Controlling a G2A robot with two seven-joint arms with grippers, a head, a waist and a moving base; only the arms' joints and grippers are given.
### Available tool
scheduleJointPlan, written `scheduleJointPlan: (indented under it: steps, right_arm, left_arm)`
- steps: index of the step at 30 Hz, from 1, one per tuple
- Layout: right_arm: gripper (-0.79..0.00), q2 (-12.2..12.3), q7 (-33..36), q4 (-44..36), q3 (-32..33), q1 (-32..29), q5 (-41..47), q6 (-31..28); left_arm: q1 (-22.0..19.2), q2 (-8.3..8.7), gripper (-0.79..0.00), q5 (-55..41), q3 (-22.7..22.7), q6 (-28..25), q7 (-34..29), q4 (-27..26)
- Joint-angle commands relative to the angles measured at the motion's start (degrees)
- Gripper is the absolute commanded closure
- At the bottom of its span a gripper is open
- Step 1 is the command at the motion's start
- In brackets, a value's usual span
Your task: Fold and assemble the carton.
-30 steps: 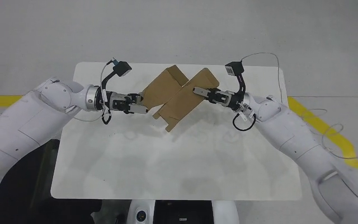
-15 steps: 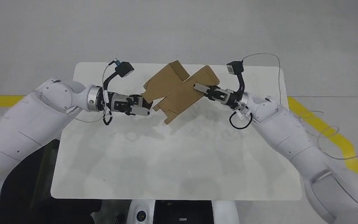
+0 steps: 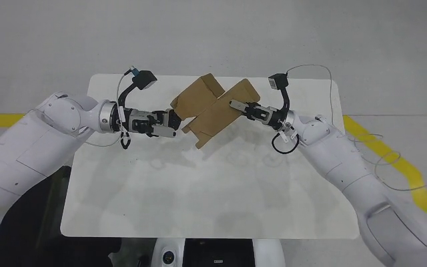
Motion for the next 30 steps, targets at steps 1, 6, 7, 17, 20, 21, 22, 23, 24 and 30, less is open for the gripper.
scheduleJointPlan:
  steps: [1,6,7,17,20,21,22,23,24,30]
  right_arm:
    - [0.0,-0.2,0.2,0.2,0.4,-0.1,-0.2,0.0]
    - [0.0,-0.7,0.7,0.2,1.2,-0.3,-0.9,0.2]
    - [0.0,-0.8,0.8,0.1,1.4,-0.4,-1.0,0.2]
    - [0.0,-1.8,1.7,0.2,2.8,-1.0,-2.1,0.1]
    - [0.0,-2.0,1.9,0.4,3.2,-1.1,-2.4,0.0]
    - [0.0,-2.1,2.0,0.4,3.4,-1.2,-2.4,-0.1]
    - [0.0,-2.1,2.0,0.5,3.6,-1.2,-2.5,-0.1]
    - [0.0,-2.2,2.1,0.5,3.7,-1.3,-2.6,-0.1]
    - [0.0,-2.3,2.1,0.5,3.9,-1.3,-2.6,-0.1]
    - [0.0,-2.6,2.5,0.6,4.9,-1.7,-3.1,-0.1]
  left_arm:
    - [0.3,0.02,-0.785,-0.1,-0.6,0.2,-0.2,-0.2]
    - [1.1,-0.29,-0.785,-0.7,-1.9,1.0,-0.5,3.0]
    - [1.2,-0.51,-0.785,-1.0,-2.1,1.7,-0.3,3.6]
    - [1.9,-2.64,-0.785,-4.1,-3.9,7.0,-2.1,7.0]
    - [2.3,-3.18,-0.785,-4.1,-4.5,7.3,-2.8,7.5]
    - [2.4,-3.34,-0.785,-3.9,-4.7,7.5,-2.9,7.6]
    - [2.6,-3.5,-0.785,-3.8,-4.9,7.7,-2.9,7.8]
    - [2.8,-3.66,-0.785,-3.6,-5.0,8.0,-2.8,8.0]
    - [2.9,-3.82,-0.785,-3.5,-5.2,8.3,-2.8,8.2]
    - [3.8,-4.77,-0.523,-2.7,-6.1,10.1,-3.1,9.2]
